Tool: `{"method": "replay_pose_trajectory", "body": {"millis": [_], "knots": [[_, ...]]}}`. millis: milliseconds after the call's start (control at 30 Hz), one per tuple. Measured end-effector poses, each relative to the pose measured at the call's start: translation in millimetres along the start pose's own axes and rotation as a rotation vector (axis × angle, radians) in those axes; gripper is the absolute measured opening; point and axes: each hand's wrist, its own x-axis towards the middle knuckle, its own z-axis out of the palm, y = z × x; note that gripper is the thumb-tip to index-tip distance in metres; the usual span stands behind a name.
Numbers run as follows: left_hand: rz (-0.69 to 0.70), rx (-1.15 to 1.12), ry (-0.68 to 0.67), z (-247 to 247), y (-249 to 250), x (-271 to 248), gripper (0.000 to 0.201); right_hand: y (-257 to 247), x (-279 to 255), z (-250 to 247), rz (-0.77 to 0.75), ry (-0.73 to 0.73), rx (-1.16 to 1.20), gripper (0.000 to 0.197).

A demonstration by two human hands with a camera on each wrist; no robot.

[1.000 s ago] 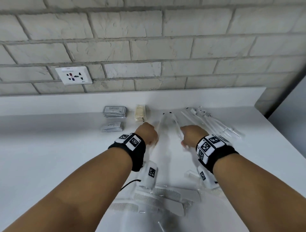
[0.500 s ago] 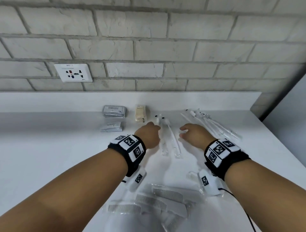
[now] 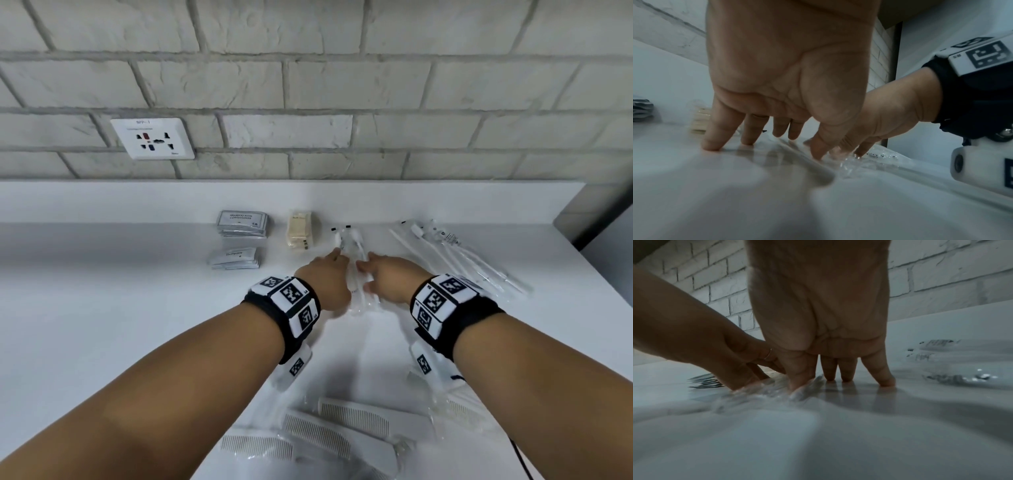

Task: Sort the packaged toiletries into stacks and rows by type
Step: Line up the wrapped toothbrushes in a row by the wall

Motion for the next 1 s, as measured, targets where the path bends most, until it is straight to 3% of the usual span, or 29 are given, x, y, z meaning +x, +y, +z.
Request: {"method": "replay_pose_trajectory", "body": {"millis": [133, 300, 400, 700, 800, 900, 1000], "knots": [[-0.015, 0.021, -0.037, 1, 3, 11, 0.075, -4, 13, -3, -0.017, 0.031, 0.005, 0.049], [-0.084, 0.059, -0.077, 5, -5, 22, 0.088, 5, 14, -6, 0.032, 0.051, 0.179, 0.06], [-0.09, 0.043, -0.076, 4, -7, 23, 0.089, 6, 11, -5, 0.002, -0.007, 0.123, 0.063], [-0.031, 0.067, -0.112, 6, -16, 32, 0.093, -5, 13, -2, -0.015, -0.002, 0.115, 0.067], [0.009, 0.017, -0.014, 6, -14, 26, 0.077, 14, 14, -7, 0.104, 0.18, 0.218, 0.055], [0.101, 0.003, 0.004, 4, -1, 17, 0.071, 44, 12, -18, 0.283, 0.36, 0.09, 0.043], [0.11, 0.081, -0.104, 8, 3, 20, 0.075, 61, 4, -23, 0.363, 0.209, -0.028, 0.059]]}}
